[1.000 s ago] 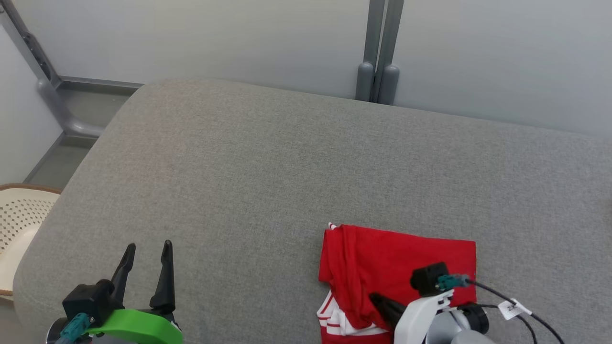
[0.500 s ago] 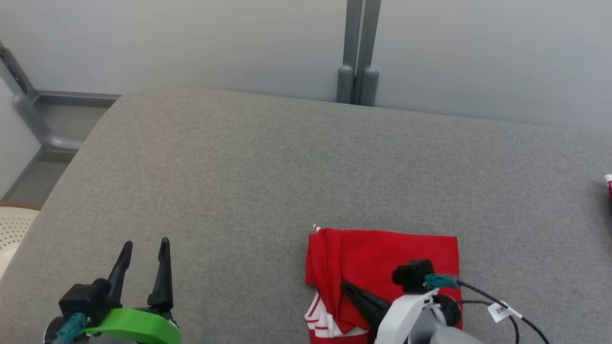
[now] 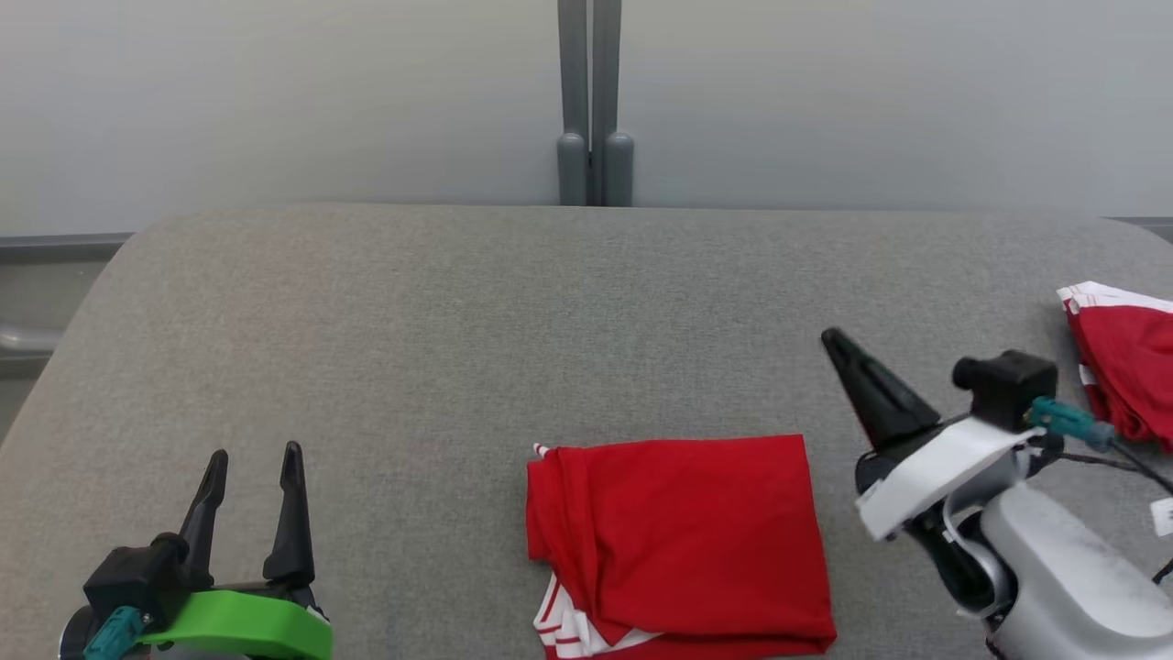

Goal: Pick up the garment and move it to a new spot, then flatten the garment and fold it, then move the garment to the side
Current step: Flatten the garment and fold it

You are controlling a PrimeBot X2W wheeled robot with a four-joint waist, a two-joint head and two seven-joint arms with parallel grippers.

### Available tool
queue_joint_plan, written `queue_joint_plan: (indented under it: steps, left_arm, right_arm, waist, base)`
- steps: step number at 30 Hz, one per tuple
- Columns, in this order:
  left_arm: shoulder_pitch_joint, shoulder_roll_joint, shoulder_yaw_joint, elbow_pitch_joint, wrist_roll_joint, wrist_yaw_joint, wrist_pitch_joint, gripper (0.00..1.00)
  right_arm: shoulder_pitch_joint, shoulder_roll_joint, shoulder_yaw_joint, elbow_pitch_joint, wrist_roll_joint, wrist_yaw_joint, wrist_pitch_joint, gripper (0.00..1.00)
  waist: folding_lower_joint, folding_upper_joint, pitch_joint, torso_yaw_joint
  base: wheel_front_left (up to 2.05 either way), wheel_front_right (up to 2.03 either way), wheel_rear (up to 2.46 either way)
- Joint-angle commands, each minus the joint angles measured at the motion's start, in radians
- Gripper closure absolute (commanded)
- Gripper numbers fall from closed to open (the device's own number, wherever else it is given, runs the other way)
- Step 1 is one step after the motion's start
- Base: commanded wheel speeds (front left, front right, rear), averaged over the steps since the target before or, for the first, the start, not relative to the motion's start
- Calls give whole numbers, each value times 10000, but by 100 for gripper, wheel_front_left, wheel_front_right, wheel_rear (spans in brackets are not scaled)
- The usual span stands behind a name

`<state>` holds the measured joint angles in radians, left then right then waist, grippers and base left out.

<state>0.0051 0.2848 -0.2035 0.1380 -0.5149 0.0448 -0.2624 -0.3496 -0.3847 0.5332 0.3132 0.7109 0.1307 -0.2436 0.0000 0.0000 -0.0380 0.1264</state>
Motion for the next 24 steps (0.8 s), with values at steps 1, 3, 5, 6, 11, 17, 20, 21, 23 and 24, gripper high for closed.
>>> queue_joint_plan:
  steps: [1,3,5,6,11,17,20,21,23,24]
  left_arm:
    - [138,-59,71,-56,49,6,-25,0]
    - [181,-101,136,-105,108,-48,-24,0]
    - [212,-141,220,-138,177,-70,-24,0]
    - [236,-178,243,-155,205,-75,-24,0]
    - [293,-287,393,-166,342,-138,-25,0]
    - [346,-377,623,-85,478,-300,-25,0]
    - [394,-434,731,-107,630,-364,-25,0]
    - [409,-456,761,-116,651,-390,-25,0]
    - [440,-428,770,-62,808,-407,-25,0]
    - [440,-426,759,-27,890,-394,-25,0]
  right_arm:
    - [177,-16,-350,-181,-274,-1,-80,90]
    - [391,60,-1046,-440,-629,-1,-124,52]
    - [636,178,-1641,-620,-988,-1,-144,24]
    - [775,283,-1966,-702,-1110,-1,-152,0]
    - [1398,646,-3061,-884,-1879,-1,-173,0]
    - [2095,945,-3782,-962,-2412,-1,-208,0]
    - [2305,1022,-3899,-958,-2614,-1,-208,0]
    - [2333,1031,-3919,-975,-2653,-1,-210,0]
    - [2385,1064,-3940,-996,-2710,-1,-212,0]
    - [2385,1090,-3946,-999,-2750,-1,-213,0]
  waist:
    - [0,0,-31,-392]
    - [0,0,-35,-561]
    - [0,0,-35,-721]
    - [0,0,-38,-796]
    - [0,0,-42,-1086]
    - [0,0,-107,-1265]
    - [0,0,-129,-1319]
    - [0,0,-131,-1328]
    - [0,0,-128,-1343]
    - [0,0,-130,-1342]
  base:
    - [0,0,0]
    - [0,0,0]
    - [0,0,0]
    - [0,0,0]
    - [0,0,0]
    - [0,0,0]
    - [0,0,0]
    - [0,0,0]
    - [0,0,0]
    - [0,0,0]
